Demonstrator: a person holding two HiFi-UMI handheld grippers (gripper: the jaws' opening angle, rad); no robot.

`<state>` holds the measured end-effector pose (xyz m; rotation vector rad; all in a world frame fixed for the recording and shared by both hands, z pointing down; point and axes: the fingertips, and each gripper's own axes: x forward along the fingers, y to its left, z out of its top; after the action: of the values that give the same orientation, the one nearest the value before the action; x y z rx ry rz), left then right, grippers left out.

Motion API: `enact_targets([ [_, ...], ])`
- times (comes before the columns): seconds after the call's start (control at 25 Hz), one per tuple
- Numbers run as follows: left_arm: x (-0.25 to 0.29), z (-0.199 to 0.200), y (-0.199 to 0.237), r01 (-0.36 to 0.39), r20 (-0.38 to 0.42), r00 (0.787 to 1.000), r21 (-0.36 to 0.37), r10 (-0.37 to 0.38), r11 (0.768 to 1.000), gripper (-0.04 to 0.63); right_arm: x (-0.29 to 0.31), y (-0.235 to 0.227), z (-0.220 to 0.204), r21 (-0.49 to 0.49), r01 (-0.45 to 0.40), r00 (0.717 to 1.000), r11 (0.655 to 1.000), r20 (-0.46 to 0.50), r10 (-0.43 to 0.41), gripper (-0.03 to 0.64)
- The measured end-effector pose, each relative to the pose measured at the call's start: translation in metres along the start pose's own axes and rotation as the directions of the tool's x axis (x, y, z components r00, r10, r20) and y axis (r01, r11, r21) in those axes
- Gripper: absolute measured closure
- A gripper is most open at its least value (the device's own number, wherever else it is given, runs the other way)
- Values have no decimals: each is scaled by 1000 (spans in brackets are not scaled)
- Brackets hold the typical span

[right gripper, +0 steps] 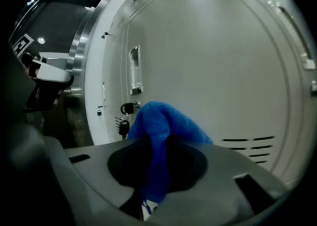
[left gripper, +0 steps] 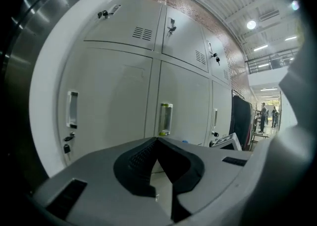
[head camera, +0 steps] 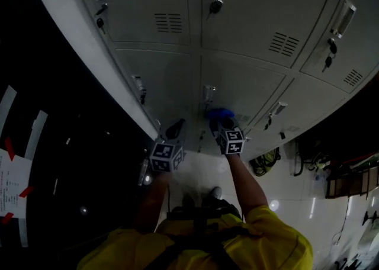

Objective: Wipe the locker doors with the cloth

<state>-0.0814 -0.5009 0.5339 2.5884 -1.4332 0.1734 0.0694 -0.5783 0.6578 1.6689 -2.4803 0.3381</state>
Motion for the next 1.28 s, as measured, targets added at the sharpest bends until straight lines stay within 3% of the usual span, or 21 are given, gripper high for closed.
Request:
enact_targets([
  [0.2,-37,-15,46,-119,-23,993,-27,118,993,602,47,62,0,46,-109,994,993,-6,110,545],
  [0.36,-37,-23,59,-137,-19,990,-44,137,990,602,50,71,-1,70,-106,994,992,-21,108,545],
  [0.52,-11,-4,32,-78,-1,997,-39,78,996,601,-5,25,3,120,12,1000,993,-26,-9,545],
  [0.68,28,21,-12,32,39,999,-6,-31,999,602,-88,-17,72,114,101,987,988,114,-114,545],
  [0.88,40,51,-49,88,69,994,15,-88,996,603,-143,-11,152,52,141,959,989,239,-149,545],
  [1.28,7,57,-72,144,61,987,83,-149,986,601,-195,14,166,51,186,942,981,276,-192,545],
])
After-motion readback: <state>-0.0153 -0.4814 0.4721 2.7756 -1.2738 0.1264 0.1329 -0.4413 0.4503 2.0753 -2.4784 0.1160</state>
